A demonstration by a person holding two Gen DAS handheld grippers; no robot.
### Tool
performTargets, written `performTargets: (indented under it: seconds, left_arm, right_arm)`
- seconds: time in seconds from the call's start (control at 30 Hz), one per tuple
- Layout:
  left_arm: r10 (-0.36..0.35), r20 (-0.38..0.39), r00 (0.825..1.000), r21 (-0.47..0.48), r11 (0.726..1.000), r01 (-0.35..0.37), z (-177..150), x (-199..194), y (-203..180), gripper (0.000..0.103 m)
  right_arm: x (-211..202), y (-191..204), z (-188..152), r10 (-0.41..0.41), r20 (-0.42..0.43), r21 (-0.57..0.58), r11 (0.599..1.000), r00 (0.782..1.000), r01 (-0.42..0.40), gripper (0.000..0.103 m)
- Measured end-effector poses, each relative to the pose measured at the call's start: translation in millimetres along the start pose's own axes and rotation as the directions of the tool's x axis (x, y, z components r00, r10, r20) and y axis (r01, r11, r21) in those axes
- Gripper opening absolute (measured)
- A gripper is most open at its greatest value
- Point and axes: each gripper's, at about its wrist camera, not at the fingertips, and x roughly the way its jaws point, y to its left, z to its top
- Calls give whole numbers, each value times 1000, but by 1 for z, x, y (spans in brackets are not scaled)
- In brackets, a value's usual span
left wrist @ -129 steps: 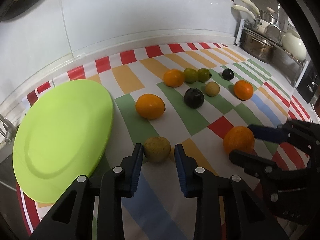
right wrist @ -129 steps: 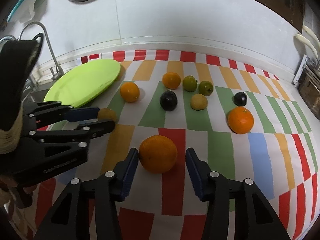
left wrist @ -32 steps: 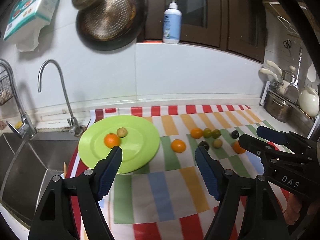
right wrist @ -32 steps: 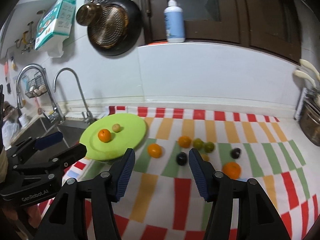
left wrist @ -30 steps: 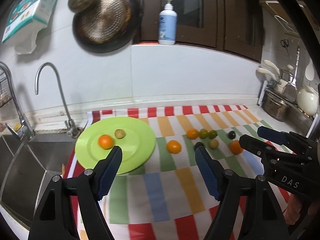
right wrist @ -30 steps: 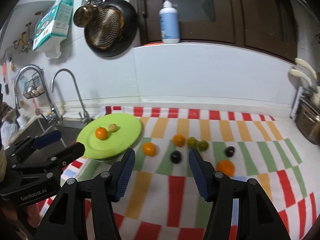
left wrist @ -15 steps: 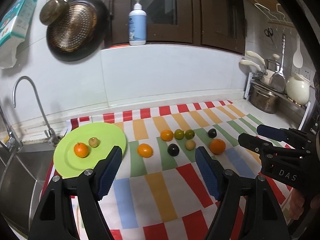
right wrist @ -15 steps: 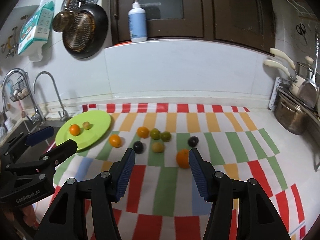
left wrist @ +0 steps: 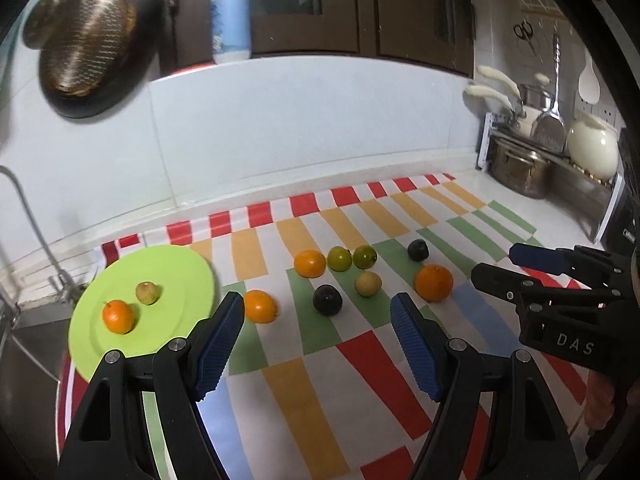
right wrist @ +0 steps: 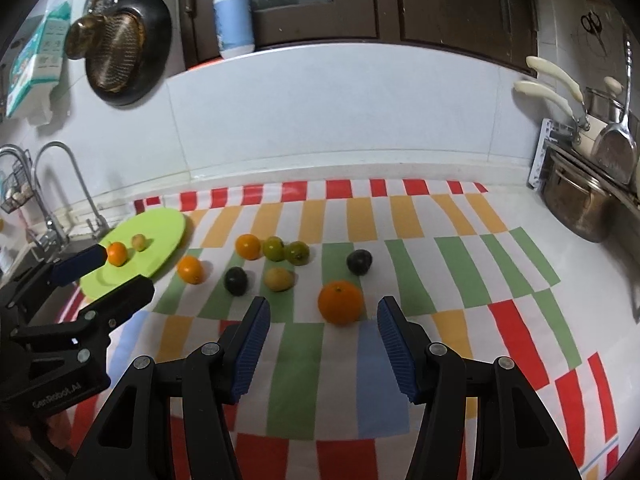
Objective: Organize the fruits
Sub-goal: 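Lift both open grippers off the plate and move back toward the fruits, then grasp the dark plum with the left gripper while the right gripper grasps an orange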
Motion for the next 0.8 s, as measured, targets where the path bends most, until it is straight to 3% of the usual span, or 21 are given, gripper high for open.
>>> performTargets:
  seconds: [0.37, 0.8]
  left_arm:
    - [-27, -56, 998, 10, 1000, 27, 0, 52, 2, 73]
    - [-47, -176, 983, -14, 999, 45, -9, 103, 5, 54]
  right_arm:
    - [42, -9, 2, -10, -69, 28, 1000, 998, 12, 57]
    - [87, -17, 0, 3, -164, 62, 998, 987, 7, 57]
